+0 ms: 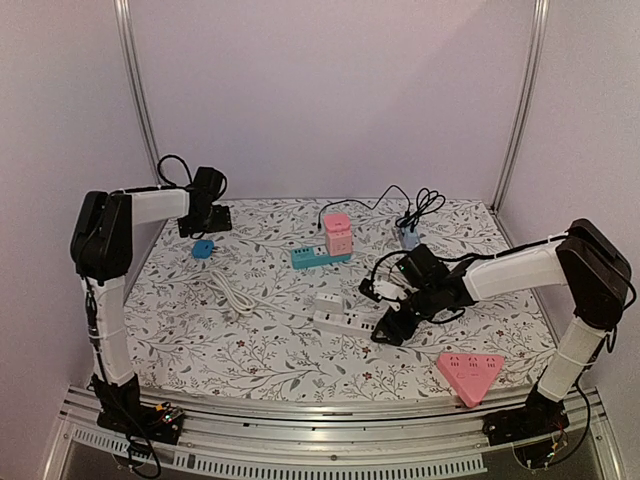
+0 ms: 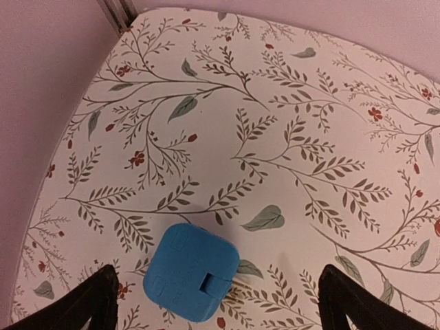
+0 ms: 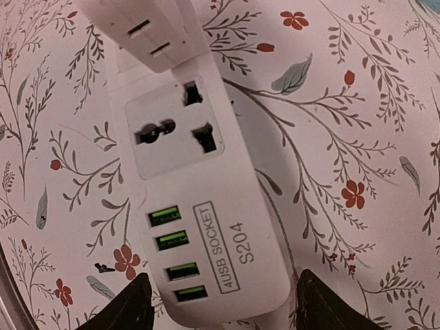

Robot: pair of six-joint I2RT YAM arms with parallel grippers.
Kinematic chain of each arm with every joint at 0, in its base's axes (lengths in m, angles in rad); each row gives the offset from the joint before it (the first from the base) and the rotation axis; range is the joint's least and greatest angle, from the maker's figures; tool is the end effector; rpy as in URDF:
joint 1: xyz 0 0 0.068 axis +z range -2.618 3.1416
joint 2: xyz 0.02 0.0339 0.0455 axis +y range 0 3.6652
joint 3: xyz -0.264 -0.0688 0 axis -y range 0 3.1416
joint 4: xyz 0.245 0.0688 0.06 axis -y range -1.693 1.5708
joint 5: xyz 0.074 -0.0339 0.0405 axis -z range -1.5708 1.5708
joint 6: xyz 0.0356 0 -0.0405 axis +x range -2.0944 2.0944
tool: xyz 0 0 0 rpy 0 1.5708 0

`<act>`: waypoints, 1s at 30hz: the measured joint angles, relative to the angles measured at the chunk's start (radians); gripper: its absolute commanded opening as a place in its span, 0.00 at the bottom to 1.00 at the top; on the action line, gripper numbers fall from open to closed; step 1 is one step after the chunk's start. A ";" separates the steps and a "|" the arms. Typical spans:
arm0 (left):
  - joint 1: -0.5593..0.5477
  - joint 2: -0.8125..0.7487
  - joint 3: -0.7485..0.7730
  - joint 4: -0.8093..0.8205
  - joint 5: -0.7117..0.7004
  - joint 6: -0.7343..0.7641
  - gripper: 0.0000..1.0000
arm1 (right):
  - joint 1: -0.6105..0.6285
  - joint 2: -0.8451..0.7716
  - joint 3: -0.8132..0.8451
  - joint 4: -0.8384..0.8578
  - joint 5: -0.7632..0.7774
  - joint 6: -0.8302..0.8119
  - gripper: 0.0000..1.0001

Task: Insert the plug
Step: Adjust the socket at the center of the board, then pick up the plug from the center of the board.

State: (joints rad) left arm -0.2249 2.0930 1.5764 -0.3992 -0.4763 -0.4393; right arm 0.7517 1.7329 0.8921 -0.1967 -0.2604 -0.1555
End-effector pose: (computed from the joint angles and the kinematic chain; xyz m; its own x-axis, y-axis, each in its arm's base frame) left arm 0.4508 -0.0864 0.1897 -0.6682 -0.2349 -0.7060 -0.3958 0.9156 0.0700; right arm 0.2318 0.2292 0.1381 -0.5045 -0.6764 -0.5366 -0.8438 0.5180 0.1403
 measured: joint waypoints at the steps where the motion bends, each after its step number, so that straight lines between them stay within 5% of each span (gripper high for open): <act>1: 0.004 0.032 0.029 -0.014 0.010 0.000 0.99 | 0.000 -0.002 -0.002 -0.004 0.003 0.005 0.70; 13: 0.080 0.223 0.183 -0.145 0.090 -0.077 0.99 | 0.000 -0.017 -0.004 -0.045 0.023 0.024 0.74; 30: 0.089 0.230 0.185 -0.163 0.202 -0.073 0.88 | 0.000 -0.027 -0.003 -0.090 0.046 0.024 0.74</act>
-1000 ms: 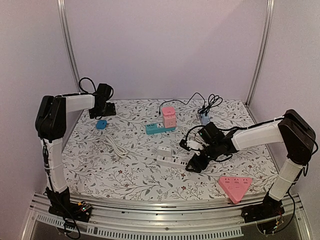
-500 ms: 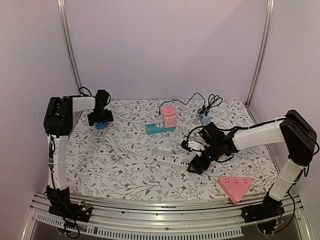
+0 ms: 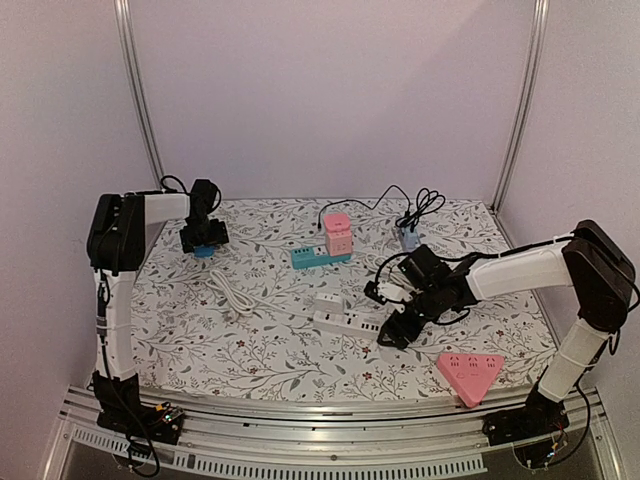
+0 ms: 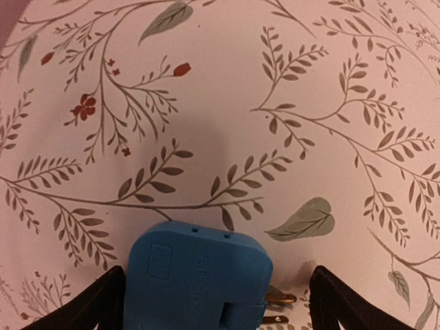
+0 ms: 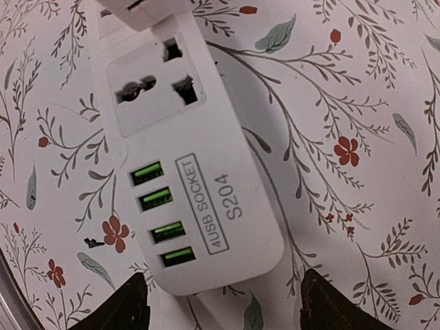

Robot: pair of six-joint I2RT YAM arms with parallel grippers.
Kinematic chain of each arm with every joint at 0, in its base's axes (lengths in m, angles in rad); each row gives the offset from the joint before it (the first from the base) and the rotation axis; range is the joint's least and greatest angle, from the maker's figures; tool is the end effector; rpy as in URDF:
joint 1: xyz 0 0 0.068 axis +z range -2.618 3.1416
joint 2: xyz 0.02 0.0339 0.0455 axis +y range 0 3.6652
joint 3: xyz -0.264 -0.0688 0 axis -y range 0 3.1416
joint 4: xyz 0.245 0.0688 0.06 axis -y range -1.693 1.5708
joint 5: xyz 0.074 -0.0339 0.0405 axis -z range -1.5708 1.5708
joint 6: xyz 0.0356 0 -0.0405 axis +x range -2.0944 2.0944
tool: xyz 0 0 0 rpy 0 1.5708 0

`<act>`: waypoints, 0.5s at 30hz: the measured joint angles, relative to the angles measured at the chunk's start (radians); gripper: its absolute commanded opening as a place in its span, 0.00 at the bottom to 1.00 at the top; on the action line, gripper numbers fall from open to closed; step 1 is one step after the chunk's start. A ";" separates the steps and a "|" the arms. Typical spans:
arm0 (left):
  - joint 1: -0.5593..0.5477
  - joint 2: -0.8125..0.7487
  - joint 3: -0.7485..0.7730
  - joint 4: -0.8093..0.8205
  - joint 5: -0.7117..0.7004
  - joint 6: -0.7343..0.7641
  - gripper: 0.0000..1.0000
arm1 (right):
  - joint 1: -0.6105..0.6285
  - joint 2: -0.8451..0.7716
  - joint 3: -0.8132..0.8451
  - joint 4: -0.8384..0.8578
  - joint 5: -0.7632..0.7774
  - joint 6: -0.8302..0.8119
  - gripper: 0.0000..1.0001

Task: Insert the plug
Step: Pick up the plug from the center of the board.

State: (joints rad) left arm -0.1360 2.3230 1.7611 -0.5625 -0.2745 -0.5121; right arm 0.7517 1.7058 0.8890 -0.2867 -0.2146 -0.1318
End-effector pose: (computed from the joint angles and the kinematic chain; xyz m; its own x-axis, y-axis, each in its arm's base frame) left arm 0.4832 -0.0564 0.1289 -0.7862 -0.3685 -0.4961 -0.4252 0.9051 0.0016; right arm 0.2257 0.2213 0.1405 -0.5497 -0.6896 -0.4715 -0.8166 0.5625 0.1293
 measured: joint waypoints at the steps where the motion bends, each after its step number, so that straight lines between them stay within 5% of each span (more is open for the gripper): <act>1: 0.000 0.001 0.005 -0.003 0.017 0.008 0.86 | 0.000 -0.002 0.000 -0.001 0.000 0.000 0.74; 5: 0.000 0.002 0.013 -0.003 0.063 0.037 0.76 | 0.000 -0.010 0.000 -0.005 0.002 0.000 0.74; 15: -0.007 0.002 0.016 0.000 0.085 0.082 0.81 | 0.000 -0.012 0.013 -0.022 0.004 -0.001 0.75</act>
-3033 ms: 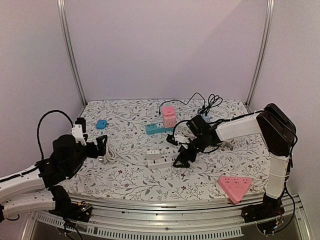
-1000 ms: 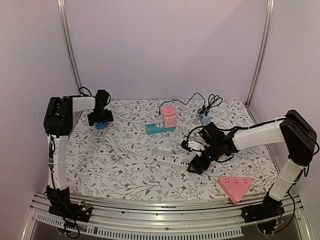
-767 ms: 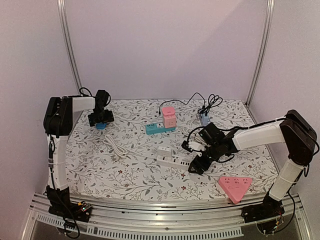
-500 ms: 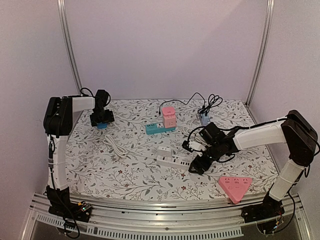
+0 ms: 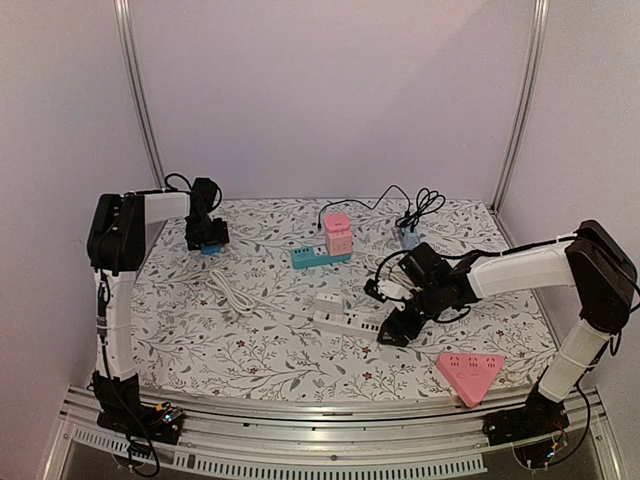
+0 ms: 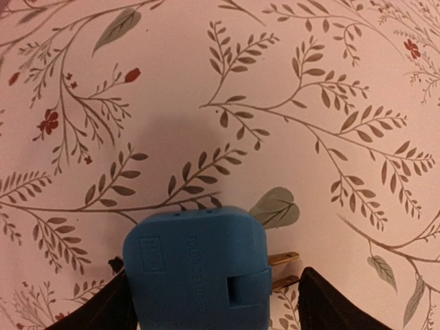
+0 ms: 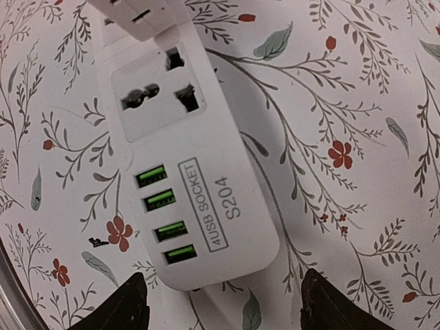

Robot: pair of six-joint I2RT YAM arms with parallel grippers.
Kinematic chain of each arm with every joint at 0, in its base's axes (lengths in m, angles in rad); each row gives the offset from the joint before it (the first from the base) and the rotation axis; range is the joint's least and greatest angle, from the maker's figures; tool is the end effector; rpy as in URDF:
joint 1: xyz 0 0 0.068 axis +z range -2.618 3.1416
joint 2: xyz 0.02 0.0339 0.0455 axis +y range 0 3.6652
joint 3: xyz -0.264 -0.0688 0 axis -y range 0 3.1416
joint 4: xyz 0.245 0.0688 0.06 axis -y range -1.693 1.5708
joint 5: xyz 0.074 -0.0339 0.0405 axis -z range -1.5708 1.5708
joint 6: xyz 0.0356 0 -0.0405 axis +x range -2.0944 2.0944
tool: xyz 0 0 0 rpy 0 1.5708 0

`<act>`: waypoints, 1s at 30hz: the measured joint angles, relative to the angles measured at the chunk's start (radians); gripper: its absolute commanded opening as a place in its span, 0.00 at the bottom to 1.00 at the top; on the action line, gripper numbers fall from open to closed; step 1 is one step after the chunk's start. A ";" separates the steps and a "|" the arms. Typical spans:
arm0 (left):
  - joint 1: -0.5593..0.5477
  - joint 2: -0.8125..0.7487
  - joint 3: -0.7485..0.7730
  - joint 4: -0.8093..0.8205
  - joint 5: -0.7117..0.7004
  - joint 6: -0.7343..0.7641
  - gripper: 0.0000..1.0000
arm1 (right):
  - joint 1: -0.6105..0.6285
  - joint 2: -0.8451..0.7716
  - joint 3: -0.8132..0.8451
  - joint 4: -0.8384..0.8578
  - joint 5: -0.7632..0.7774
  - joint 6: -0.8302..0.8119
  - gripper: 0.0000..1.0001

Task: Insert the plug
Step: Pick up the plug from the center of the board.

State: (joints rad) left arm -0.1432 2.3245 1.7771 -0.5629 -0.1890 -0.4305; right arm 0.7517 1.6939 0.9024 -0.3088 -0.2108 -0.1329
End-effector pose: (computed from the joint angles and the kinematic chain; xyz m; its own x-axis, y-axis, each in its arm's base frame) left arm 0.4855 -0.0632 0.1321 -0.8298 -0.2945 -0.4741 -0.3177 0.9476 -0.0325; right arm 0.2262 0.2216 0.1464 -0.5477 -0.6894 -0.4740 -0.8168 0.5632 0.1248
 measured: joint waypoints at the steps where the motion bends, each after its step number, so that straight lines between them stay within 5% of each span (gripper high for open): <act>1: -0.001 0.000 0.000 0.000 0.002 0.004 0.83 | 0.000 -0.001 0.000 0.000 0.000 0.000 0.75; 7: -0.012 -0.007 -0.010 -0.003 0.006 0.046 0.88 | 0.000 -0.004 0.001 -0.006 0.000 0.000 0.75; 30: -0.017 -0.056 0.019 -0.103 -0.012 0.117 0.77 | 0.000 -0.004 0.003 -0.014 0.000 0.001 0.75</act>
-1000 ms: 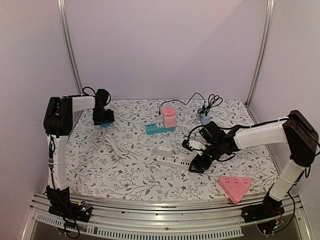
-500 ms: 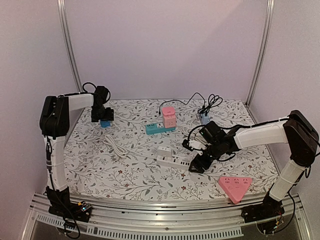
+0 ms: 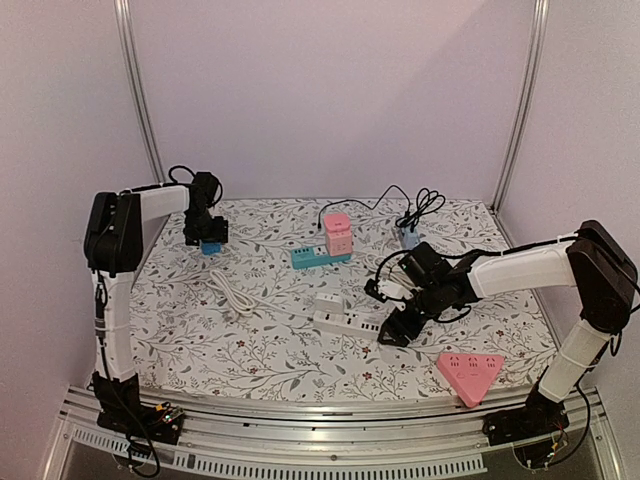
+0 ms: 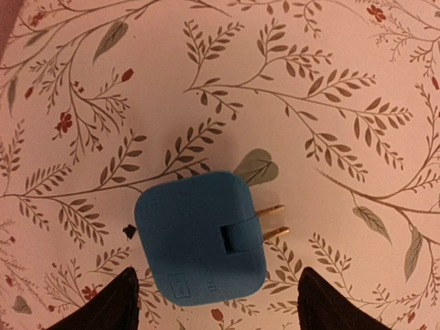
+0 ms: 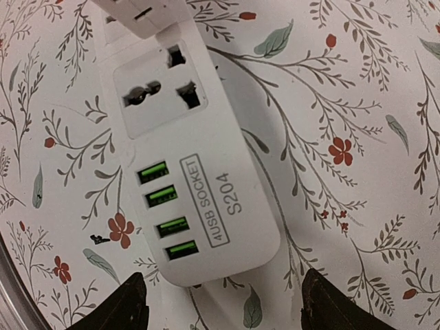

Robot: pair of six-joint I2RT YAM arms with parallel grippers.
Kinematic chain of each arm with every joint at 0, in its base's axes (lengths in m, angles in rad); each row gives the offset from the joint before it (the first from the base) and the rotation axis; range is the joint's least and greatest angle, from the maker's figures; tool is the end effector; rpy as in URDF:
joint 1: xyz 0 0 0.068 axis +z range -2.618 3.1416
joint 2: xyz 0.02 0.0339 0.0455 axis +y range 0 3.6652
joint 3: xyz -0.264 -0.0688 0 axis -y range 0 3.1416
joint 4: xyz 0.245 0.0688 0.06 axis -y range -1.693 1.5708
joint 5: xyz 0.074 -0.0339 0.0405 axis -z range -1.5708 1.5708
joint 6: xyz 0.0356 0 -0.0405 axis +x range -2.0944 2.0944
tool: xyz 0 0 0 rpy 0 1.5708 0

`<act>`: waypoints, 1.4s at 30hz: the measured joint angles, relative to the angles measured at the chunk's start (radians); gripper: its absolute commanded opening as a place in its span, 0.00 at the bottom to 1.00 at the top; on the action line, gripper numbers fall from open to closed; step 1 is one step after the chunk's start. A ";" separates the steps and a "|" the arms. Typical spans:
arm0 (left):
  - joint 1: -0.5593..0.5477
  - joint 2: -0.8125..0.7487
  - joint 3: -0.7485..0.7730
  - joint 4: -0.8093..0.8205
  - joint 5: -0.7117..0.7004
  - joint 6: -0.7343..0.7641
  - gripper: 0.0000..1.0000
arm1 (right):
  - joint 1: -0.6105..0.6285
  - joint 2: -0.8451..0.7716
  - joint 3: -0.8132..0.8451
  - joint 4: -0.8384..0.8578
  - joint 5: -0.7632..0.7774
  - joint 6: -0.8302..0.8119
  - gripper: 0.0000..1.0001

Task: Insert the plug
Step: Pick up the plug from the center of the board.

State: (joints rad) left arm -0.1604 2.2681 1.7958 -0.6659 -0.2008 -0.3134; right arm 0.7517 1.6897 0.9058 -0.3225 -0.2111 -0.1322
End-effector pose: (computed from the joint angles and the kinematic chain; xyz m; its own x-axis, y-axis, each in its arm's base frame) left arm 0.4756 -0.0698 0.1590 -0.8754 -0.1644 -0.4546 -0.2059 0.9776 0.0430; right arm 0.2257 0.2212 0.1479 -0.5504 -0.6909 -0.4687 -0.8160 0.5641 0.1267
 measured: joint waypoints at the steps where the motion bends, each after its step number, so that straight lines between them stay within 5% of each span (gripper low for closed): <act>1: 0.000 0.010 0.005 -0.007 0.006 0.000 0.77 | 0.000 0.000 0.000 0.000 0.000 0.000 0.75; 34: 0.045 0.123 0.141 -0.110 0.071 -0.006 0.64 | 0.000 0.000 0.019 -0.022 0.001 -0.003 0.76; 42: 0.072 0.137 0.166 -0.118 0.091 -0.004 0.39 | 0.000 0.000 0.019 -0.022 0.001 -0.003 0.77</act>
State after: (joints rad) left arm -0.0887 2.4054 1.9614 -0.7841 -0.1101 -0.3176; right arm 0.7517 1.6897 0.9249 -0.3447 -0.2104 -0.1352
